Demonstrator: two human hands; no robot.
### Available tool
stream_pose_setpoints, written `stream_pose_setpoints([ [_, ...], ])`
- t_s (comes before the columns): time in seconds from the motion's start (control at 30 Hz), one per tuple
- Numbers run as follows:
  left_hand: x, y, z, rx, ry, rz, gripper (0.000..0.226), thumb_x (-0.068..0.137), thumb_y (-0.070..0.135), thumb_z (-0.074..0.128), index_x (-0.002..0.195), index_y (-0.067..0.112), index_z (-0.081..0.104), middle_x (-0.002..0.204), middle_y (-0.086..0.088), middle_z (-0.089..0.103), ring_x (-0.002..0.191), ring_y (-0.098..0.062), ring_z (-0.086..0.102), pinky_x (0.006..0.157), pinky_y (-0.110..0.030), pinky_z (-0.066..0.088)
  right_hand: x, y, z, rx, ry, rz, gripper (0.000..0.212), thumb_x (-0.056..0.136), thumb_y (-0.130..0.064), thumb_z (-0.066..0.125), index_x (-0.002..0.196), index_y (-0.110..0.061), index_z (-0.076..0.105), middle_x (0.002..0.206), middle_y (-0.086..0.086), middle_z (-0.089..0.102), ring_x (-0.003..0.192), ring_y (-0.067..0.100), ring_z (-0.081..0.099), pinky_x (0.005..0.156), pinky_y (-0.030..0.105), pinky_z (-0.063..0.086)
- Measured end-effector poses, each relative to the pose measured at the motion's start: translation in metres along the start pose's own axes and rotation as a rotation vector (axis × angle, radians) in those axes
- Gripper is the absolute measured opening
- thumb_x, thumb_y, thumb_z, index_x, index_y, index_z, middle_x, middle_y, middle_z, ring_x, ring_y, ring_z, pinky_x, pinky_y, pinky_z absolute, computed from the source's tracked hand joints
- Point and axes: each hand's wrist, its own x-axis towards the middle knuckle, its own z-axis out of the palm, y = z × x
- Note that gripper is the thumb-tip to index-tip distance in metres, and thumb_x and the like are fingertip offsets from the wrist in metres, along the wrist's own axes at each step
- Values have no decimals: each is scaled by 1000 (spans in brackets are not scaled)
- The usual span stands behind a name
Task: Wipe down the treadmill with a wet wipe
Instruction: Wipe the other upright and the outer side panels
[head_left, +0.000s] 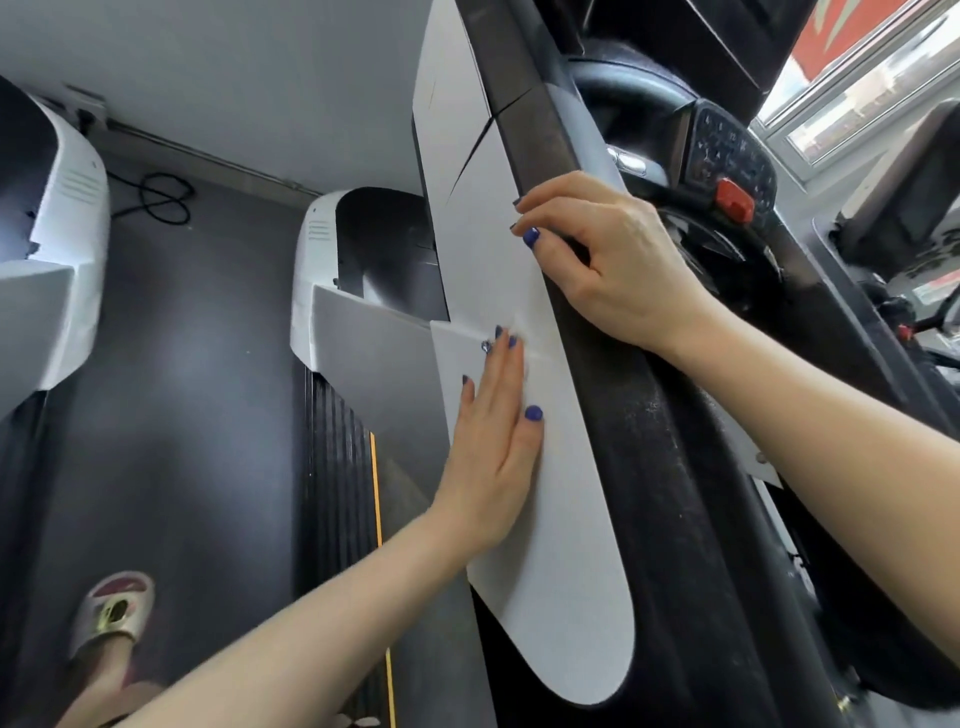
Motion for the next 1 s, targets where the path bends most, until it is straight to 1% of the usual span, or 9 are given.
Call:
stream_pose_setpoints([
  [0.1, -31, 2, 9, -33, -22, 7, 62, 104, 45, 19, 159, 26, -3, 168, 17, -9, 154, -4, -10, 127, -39, -7, -1, -2, -1, 6, 33, -1, 27, 97, -16, 53, 99, -4, 77, 109, 7, 72, 97, 10, 64, 88, 8, 40],
  [0.17, -56, -1, 14, -46, -48, 43, 62, 105, 43, 20, 159, 24, -2, 168, 18, -9, 155, -9, -8, 126, -36, -7, -1, -3, -1, 18, 35, 3, 28, 98, -18, 53, 97, -4, 78, 106, 7, 73, 94, 10, 65, 87, 7, 41],
  [0.23, -53, -8, 10, -27, -60, 55, 60, 105, 43, 19, 158, 28, -4, 168, 19, -11, 155, -8, -8, 125, -34, -9, -1, -3, -1, 28, 35, -3, 29, 97, -19, 53, 97, -4, 78, 106, 6, 72, 93, 9, 64, 86, 10, 44],
  [0.4, -1, -18, -4, 9, -12, -60, 63, 99, 52, 12, 156, 32, -5, 166, 18, -9, 152, 2, -11, 126, -38, -9, 1, -3, -2, 28, 7, -5, 31, 97, -22, 52, 99, -5, 77, 108, 6, 71, 94, 10, 65, 86, 15, 48],
  [0.5, -24, -15, 6, -44, -13, -63, 62, 101, 51, 15, 156, 33, -6, 168, 14, -9, 153, 0, -11, 126, -37, -9, 0, -3, -1, 33, 11, -4, 32, 97, -23, 52, 97, -4, 78, 106, 6, 72, 92, 11, 66, 84, 13, 48],
  [0.6, -56, -23, 13, -76, -40, -60, 66, 102, 54, 15, 158, 28, -5, 168, 16, -10, 154, -4, -11, 126, -37, -10, 0, -2, -1, 42, 14, -2, 31, 97, -22, 53, 95, -4, 78, 105, 5, 72, 91, 11, 66, 84, 15, 49],
  [0.73, -15, -39, 3, -58, -14, -165, 60, 102, 46, 16, 155, 33, -8, 167, 15, -9, 151, 5, -11, 126, -41, -9, 0, -1, 0, 45, 18, -8, 27, 97, -19, 56, 93, -4, 78, 104, 5, 72, 91, 10, 65, 84, 19, 50],
  [0.87, -8, -36, 4, -70, 17, -159, 64, 98, 58, 12, 153, 37, -11, 167, 16, -12, 150, 7, -13, 126, -34, -10, -1, 0, 0, 43, 28, -2, 26, 97, -18, 57, 92, -4, 78, 105, 5, 72, 92, 8, 64, 84, 18, 50],
  [1.0, -35, -42, 11, -85, -8, -137, 66, 100, 53, 15, 157, 31, -8, 167, 17, -10, 152, 2, -12, 124, -30, -10, -2, 0, 0, 50, 23, -10, 23, 96, -16, 59, 94, -4, 78, 106, 5, 72, 95, 6, 64, 87, 18, 50],
])
